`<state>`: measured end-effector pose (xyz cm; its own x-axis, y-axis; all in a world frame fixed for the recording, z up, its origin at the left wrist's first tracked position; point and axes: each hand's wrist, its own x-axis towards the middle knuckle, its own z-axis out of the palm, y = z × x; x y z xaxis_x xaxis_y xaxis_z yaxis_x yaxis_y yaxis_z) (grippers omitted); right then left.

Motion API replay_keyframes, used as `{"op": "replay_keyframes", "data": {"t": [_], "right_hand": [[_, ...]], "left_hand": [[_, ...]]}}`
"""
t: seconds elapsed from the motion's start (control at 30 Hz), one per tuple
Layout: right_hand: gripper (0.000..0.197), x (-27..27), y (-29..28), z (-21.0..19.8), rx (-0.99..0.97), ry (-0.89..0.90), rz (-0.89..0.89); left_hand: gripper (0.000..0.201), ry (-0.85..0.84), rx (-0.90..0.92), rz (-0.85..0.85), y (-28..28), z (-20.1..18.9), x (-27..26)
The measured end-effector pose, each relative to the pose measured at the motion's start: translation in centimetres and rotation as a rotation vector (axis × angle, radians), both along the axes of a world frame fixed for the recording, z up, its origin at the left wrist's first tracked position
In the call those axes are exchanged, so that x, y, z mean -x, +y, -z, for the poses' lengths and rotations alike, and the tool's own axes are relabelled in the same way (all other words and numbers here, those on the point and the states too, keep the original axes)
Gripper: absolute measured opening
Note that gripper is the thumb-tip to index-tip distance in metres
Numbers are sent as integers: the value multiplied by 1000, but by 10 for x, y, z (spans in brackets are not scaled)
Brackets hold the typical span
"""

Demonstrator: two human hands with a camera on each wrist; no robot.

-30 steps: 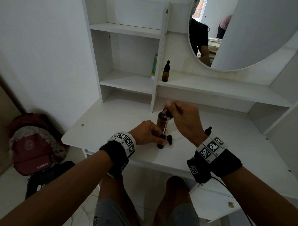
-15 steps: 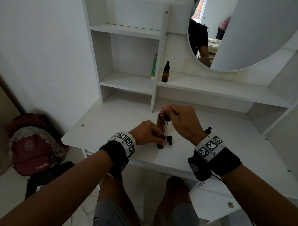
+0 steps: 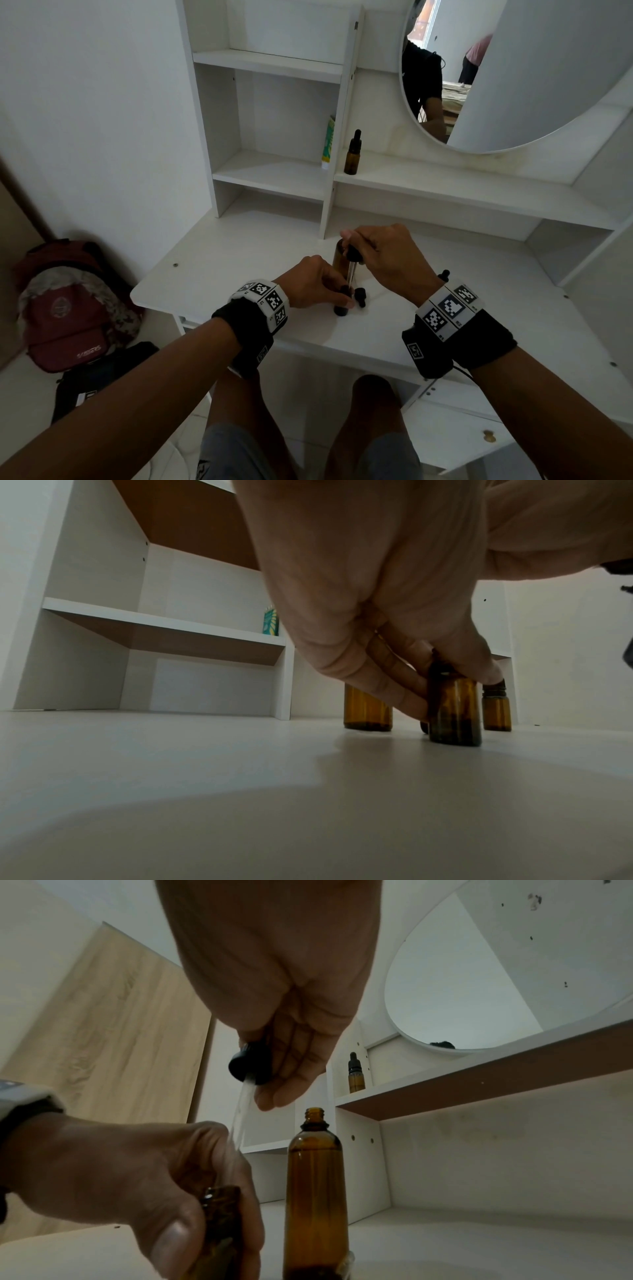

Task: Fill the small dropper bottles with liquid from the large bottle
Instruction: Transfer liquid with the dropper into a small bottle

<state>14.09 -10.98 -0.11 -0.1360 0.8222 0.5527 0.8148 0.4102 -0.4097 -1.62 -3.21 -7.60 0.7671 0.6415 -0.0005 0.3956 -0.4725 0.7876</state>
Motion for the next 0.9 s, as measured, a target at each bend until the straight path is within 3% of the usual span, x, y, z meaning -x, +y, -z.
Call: {"op": "replay_keyframes", "data": {"t": [0.27,0.43,0.63,0.9], "right_hand": [[36,-8,9,-35,-118,275,122],[35,-15,25,-52,-245,330,168],[35,-15,36,-36,-183,283,140],[42,-13,43,3,76,109,154]], "left_hand": [[27,-33,51,-15,-3,-3,1],[28,-36,60,-14,-2,-3,1],[28,-38,63,-14,-2,-3,1],[27,-47,61,-6,-1,-2,1]]}}
